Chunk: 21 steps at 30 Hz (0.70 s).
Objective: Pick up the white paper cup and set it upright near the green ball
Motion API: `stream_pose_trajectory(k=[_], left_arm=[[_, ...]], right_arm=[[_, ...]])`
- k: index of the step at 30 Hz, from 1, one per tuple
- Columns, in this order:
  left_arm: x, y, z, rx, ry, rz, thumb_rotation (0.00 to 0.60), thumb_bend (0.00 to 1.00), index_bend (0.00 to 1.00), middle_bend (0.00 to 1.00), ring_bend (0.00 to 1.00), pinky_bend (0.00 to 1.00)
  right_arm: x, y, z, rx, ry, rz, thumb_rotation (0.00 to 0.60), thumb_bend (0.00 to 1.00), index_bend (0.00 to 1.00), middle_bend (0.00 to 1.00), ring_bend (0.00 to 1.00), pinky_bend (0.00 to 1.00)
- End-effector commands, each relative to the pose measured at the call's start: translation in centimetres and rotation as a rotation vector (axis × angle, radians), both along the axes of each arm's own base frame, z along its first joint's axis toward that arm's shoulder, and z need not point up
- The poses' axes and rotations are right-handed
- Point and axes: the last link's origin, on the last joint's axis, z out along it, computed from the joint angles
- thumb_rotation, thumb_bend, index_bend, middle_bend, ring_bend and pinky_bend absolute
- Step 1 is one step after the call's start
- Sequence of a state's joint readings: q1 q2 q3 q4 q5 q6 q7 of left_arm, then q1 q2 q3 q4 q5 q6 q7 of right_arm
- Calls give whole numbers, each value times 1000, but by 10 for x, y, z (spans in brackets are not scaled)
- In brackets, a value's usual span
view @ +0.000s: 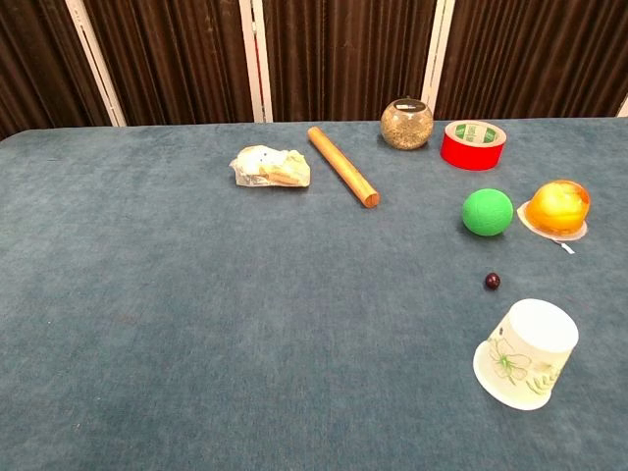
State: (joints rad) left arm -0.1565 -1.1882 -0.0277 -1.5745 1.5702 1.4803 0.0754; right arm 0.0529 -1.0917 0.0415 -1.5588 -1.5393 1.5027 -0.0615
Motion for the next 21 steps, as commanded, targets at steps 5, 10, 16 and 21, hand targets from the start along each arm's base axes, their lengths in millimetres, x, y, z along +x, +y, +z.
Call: stream_pose_trajectory(k=[5, 10, 16, 21], left_arm=[[0, 0, 0, 1, -1, -2, 600, 0, 0, 0, 0, 0], [0, 0, 0, 2, 0, -2, 600, 0, 0, 0, 0, 0], [-1, 2, 0, 1, 0, 6, 600, 0, 0, 0, 0, 0], [-2, 3, 0, -2, 0, 13, 600, 0, 0, 0, 0, 0]], right_arm=[[0, 0, 0, 4, -4, 3, 600, 444, 0, 0, 0, 87], [6, 1, -2, 36, -34, 47, 600, 403, 0, 0, 0, 87], [22, 3, -12, 190, -84, 156, 600, 382, 0, 0, 0, 87], [38, -2, -24, 316, -132, 270, 600, 381, 0, 0, 0, 87]])
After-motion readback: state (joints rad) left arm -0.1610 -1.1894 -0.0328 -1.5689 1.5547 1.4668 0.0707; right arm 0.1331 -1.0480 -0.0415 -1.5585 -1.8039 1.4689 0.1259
